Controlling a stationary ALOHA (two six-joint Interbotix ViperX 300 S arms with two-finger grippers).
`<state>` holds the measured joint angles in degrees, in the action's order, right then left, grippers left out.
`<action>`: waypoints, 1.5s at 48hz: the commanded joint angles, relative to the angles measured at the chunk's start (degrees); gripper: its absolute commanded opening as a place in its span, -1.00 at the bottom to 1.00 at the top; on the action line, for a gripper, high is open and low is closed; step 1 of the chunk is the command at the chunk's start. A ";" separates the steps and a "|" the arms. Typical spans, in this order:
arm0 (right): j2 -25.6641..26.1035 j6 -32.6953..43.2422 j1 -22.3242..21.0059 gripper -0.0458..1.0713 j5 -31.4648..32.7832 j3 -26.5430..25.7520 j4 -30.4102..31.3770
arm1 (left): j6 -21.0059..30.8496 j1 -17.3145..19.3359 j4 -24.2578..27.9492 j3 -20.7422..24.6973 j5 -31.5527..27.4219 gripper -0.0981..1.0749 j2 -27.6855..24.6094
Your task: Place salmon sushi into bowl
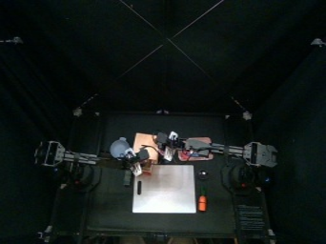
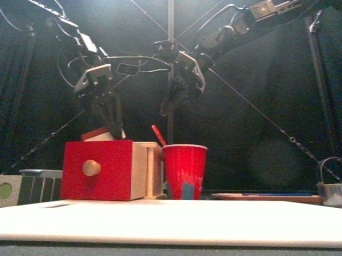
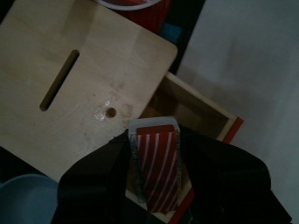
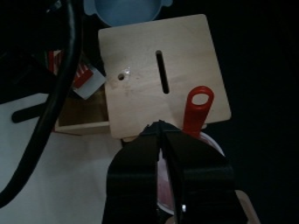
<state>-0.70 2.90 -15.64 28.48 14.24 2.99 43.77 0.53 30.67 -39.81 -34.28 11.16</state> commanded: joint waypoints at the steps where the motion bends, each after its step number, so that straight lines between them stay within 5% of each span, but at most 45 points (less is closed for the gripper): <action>1: 2.81 0.00 -0.44 -0.70 -0.53 -0.62 -0.18 | -0.18 0.00 -0.44 1.32 0.09 0.25 0.18; 18: 2.81 0.00 -0.44 -0.70 -0.70 -0.44 -0.18 | -0.18 0.00 -0.88 1.93 -0.09 0.68 0.18; 38: 4.39 -0.18 0.00 -0.70 -0.70 -0.35 -0.35 | 0.35 1.14 0.53 4.57 -2.29 0.72 2.99; 50: 7.12 -0.18 3.34 -0.71 -1.14 2.02 -0.62 | 1.85 9.58 1.58 7.21 -1.05 0.69 5.36; 59: 7.12 -0.18 7.38 -0.71 -4.57 4.66 -1.58 | 5.45 17.31 -1.85 8.09 5.54 0.62 4.22; 72: 2.90 -0.26 13.89 -0.72 -19.51 7.21 -4.31 | 6.42 26.28 -9.76 7.91 21.53 0.06 -1.41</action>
<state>2.90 2.72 -3.16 13.71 21.71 -0.88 50.27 24.79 23.55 -33.40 -16.96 11.60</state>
